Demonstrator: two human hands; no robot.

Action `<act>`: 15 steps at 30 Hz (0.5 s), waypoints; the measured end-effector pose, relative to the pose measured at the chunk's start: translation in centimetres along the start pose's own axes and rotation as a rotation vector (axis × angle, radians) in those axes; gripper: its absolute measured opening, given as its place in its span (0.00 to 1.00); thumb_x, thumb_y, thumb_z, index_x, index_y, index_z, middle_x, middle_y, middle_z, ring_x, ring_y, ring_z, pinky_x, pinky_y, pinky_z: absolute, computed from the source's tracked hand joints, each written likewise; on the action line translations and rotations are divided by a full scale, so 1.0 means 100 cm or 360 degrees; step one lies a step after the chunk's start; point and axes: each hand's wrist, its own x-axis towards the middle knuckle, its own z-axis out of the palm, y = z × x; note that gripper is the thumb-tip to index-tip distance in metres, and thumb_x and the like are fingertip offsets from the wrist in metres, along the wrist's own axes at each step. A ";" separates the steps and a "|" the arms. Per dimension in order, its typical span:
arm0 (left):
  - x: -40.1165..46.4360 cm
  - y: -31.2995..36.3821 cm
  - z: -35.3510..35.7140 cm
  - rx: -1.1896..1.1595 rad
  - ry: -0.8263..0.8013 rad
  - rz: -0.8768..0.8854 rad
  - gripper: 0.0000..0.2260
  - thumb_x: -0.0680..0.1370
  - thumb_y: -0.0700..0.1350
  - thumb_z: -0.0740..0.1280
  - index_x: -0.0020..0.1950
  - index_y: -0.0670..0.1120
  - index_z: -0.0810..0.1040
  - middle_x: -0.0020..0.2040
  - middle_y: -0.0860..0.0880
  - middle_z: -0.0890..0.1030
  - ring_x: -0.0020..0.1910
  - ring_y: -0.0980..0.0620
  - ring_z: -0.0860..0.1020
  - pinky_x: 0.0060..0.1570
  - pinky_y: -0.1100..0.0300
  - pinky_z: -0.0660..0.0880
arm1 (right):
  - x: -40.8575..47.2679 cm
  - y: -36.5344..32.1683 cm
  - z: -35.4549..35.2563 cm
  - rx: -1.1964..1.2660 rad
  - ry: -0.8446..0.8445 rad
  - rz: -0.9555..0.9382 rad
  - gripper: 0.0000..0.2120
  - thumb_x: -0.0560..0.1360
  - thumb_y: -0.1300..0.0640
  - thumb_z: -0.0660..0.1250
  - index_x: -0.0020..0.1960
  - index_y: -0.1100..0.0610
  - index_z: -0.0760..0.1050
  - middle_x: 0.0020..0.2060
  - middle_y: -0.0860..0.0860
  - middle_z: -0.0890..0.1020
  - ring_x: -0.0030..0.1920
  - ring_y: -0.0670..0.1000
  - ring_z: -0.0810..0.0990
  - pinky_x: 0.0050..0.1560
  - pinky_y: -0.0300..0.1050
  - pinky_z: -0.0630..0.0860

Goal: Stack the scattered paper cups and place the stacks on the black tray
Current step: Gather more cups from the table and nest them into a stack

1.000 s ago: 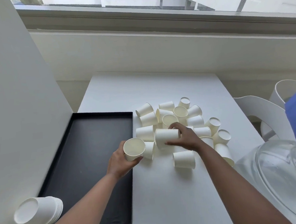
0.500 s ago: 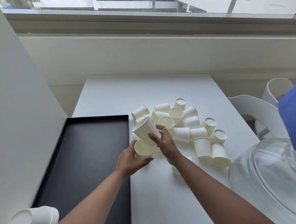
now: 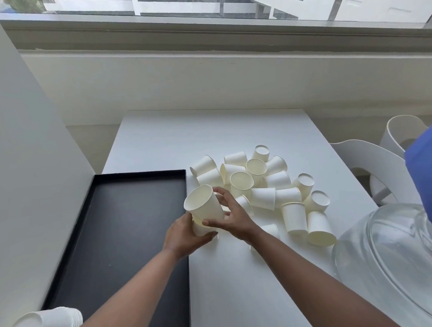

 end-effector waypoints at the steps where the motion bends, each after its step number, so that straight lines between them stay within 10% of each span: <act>1: 0.000 0.000 0.000 0.0036 -0.0006 0.0003 0.25 0.64 0.60 0.73 0.57 0.52 0.74 0.51 0.54 0.82 0.50 0.50 0.79 0.41 0.62 0.69 | 0.001 -0.001 0.000 -0.0099 0.0016 -0.0048 0.37 0.60 0.52 0.76 0.65 0.44 0.63 0.60 0.49 0.75 0.62 0.46 0.71 0.54 0.34 0.70; 10: -0.004 0.005 -0.002 -0.0103 -0.0032 0.0113 0.28 0.63 0.58 0.73 0.59 0.52 0.70 0.49 0.52 0.82 0.48 0.48 0.79 0.46 0.55 0.76 | 0.003 -0.001 0.005 0.0024 0.0232 -0.0135 0.41 0.61 0.53 0.75 0.69 0.43 0.59 0.62 0.46 0.72 0.60 0.49 0.73 0.54 0.38 0.72; 15: -0.004 0.003 -0.004 -0.0292 -0.0005 0.0124 0.24 0.64 0.53 0.76 0.53 0.54 0.68 0.47 0.53 0.80 0.48 0.48 0.79 0.47 0.53 0.77 | -0.003 0.000 0.000 -0.0372 0.0290 -0.0224 0.36 0.66 0.53 0.75 0.69 0.52 0.63 0.60 0.43 0.72 0.60 0.47 0.73 0.52 0.25 0.67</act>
